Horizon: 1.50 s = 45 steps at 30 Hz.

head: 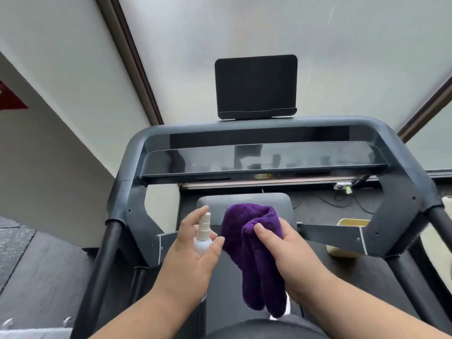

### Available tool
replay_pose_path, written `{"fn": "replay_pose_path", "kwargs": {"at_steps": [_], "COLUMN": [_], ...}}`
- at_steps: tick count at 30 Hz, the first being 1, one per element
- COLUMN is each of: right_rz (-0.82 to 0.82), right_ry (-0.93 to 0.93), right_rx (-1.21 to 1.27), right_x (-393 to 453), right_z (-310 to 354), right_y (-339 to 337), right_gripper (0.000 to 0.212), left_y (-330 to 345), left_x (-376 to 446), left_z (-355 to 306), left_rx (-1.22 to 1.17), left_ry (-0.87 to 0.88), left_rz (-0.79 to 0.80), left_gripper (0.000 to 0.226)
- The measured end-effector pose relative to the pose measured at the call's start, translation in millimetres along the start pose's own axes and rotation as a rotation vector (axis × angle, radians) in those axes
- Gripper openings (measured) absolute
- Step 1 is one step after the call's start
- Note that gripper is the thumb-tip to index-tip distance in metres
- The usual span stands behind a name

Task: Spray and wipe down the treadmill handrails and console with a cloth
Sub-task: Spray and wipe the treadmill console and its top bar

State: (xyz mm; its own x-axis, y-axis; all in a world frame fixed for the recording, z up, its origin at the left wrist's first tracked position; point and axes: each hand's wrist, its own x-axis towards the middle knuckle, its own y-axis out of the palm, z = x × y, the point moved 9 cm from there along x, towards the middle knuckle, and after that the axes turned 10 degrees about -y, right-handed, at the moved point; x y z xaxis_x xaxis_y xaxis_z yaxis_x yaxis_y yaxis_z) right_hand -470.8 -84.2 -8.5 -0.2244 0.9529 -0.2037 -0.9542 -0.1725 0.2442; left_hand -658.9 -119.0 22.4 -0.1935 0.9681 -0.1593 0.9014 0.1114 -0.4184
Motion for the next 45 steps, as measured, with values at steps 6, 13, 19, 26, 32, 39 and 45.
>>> {"fn": "replay_pose_path", "kwargs": {"at_steps": [6,13,19,26,32,39,45], "right_rz": [0.125,0.118,-0.032,0.479,0.517,0.608,0.691], "right_ry": [0.068,0.021,-0.430,-0.161,-0.295,-0.320,-0.393], "right_rx": [0.010,-0.159,-0.688,-1.382,-1.638,-1.812,-1.782], "right_x": [76,177,232,289,295,303,311], "right_z": [10,77,145,50,22,3,-21], "right_y": [-8,-51,-112,-111,-94,-41,63], "right_gripper": [0.028,0.027,0.043,0.084,0.100,0.114,0.117], "left_y": [48,89,147,152,115,55,-3], "left_x": [62,165,234,234,231,202,183], "left_z": [-22,-87,-112,-48,-29,-4,7], "left_rx": [0.013,-0.047,-0.109,-0.087,-0.047,0.044,0.094], "left_ry": [-0.068,-0.140,-0.208,-0.543,-0.599,-0.624,-0.558], "left_rz": [0.163,0.162,0.113,-0.031,-0.153,-0.191,-0.193], "left_gripper": [0.060,0.065,0.061,0.058,0.053,0.054,0.057]}}
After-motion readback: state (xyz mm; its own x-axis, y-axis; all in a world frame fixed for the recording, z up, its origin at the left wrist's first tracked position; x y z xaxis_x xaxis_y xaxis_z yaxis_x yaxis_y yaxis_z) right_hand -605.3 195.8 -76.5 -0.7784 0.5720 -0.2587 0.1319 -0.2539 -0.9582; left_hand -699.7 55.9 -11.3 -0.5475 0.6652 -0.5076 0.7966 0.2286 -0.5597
